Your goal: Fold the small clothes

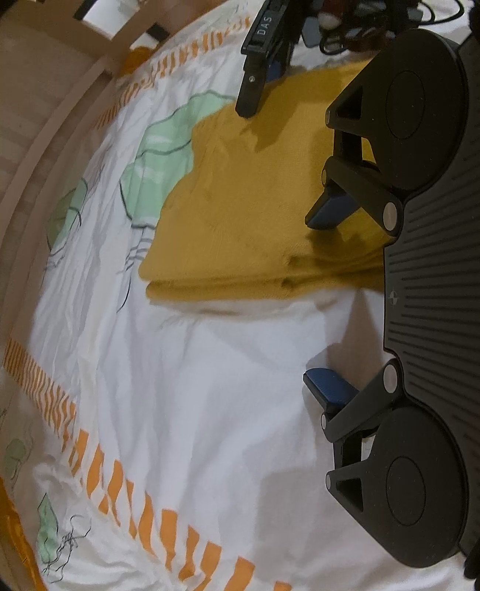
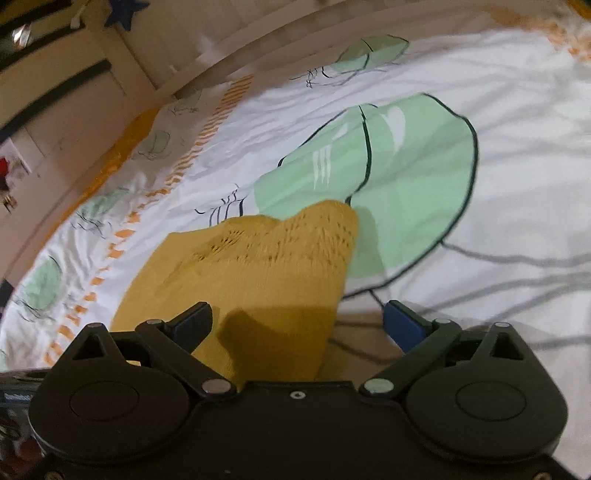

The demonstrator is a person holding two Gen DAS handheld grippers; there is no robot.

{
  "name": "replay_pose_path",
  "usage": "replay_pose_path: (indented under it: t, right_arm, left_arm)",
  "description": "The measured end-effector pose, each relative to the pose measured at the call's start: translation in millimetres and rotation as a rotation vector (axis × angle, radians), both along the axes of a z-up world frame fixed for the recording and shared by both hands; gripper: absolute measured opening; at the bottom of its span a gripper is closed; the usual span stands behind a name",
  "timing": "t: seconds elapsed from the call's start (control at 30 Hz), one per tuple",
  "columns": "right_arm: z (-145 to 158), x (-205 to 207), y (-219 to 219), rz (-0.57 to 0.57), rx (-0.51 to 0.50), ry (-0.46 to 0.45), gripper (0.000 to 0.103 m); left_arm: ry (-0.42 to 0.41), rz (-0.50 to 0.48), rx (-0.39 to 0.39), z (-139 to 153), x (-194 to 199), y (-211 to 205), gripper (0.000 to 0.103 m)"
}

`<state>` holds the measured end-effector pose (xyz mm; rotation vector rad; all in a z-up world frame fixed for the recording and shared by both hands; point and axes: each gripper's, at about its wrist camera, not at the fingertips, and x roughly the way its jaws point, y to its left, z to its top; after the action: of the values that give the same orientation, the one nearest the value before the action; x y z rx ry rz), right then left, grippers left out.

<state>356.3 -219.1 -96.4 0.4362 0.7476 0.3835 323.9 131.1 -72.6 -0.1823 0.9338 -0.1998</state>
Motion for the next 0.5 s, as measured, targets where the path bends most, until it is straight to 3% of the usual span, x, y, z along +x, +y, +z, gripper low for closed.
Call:
replay_pose_path:
  t: [0.2, 0.4, 0.5]
  right_arm:
    - [-1.8, -5.7, -4.7, 0.009, 0.057, 0.018, 0.100]
    - [-4.4, -0.7, -2.6, 0.034, 0.084, 0.023, 0.103]
    - [-6.8, 6.4, -0.1, 0.052, 0.104, 0.018, 0.103]
  left_arm:
    - [0.044, -0.057, -0.026, -2.0, -10.7, -8.7, 0.082]
    - [0.088, -0.100, -0.154, -12.0, -4.0, -11.1, 0.083]
    - [0.072, -0.119, -0.151, -14.2, 0.4, -17.1, 0.084]
